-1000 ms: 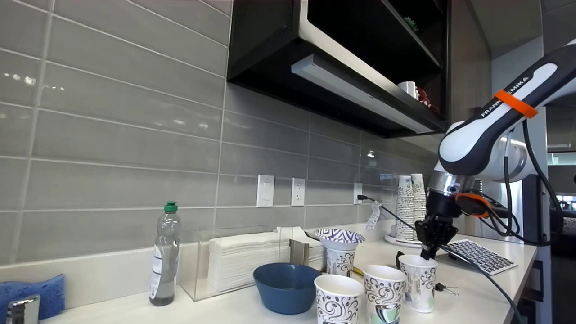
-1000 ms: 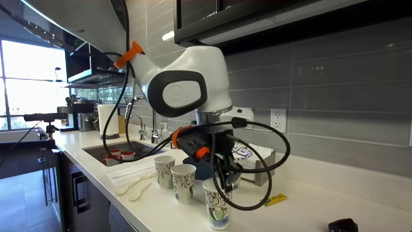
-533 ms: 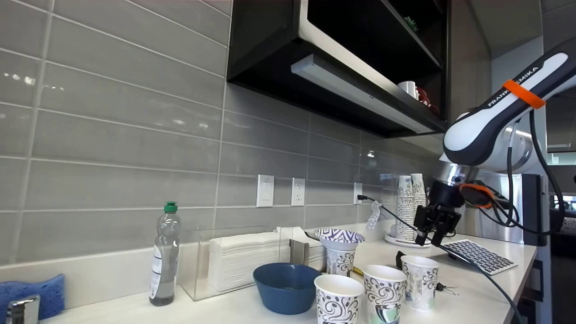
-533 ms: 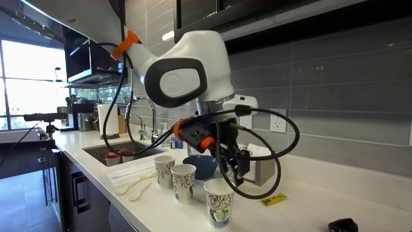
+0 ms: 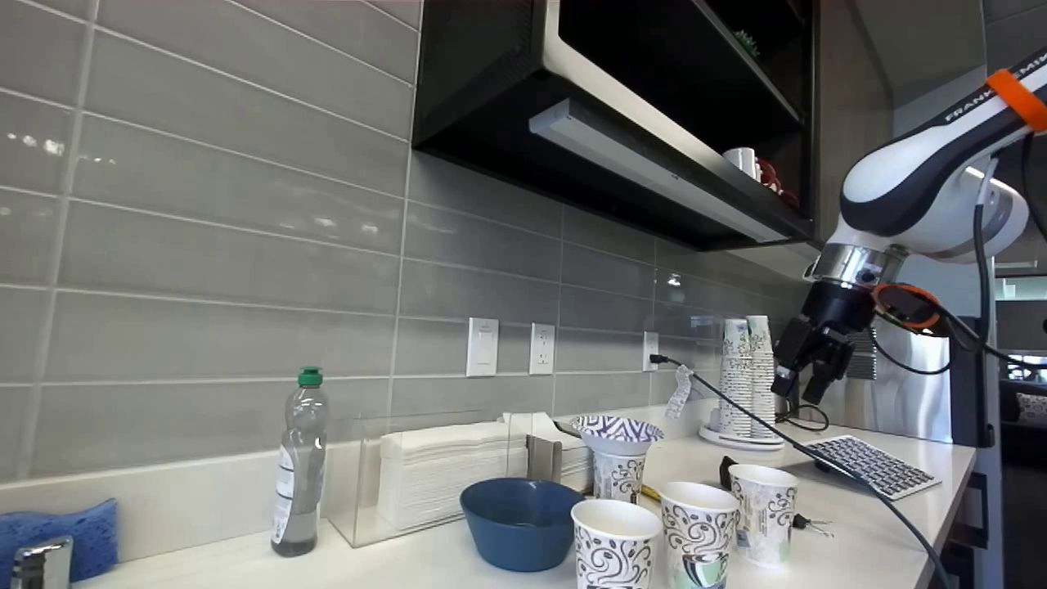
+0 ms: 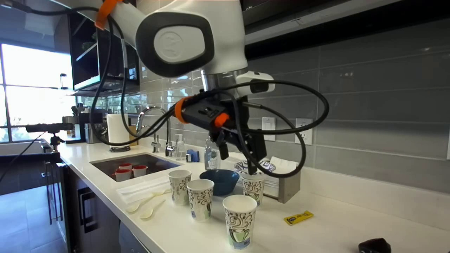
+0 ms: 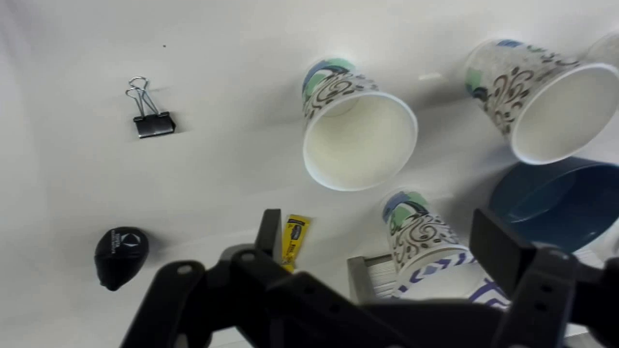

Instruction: Remove the cup from the bowl

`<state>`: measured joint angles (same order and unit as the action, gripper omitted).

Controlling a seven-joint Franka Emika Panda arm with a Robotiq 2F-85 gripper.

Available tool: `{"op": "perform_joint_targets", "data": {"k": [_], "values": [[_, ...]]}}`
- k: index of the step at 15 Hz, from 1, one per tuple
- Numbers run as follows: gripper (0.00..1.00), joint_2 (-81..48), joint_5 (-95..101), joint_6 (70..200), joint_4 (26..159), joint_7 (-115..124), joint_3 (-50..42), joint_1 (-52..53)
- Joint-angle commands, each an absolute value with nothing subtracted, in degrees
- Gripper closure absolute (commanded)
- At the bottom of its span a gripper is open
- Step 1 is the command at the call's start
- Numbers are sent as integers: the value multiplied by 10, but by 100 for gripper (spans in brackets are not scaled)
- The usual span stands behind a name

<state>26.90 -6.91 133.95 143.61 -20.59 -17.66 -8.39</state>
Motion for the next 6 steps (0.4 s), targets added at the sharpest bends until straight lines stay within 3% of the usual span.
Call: {"op": "perform_joint_targets", "data": {"k": [1,6], "values": [[0,319,-96,1255,1431,-273,-199,-56],[0,315,-78,1265,1432,-257,-190,-65]]}}
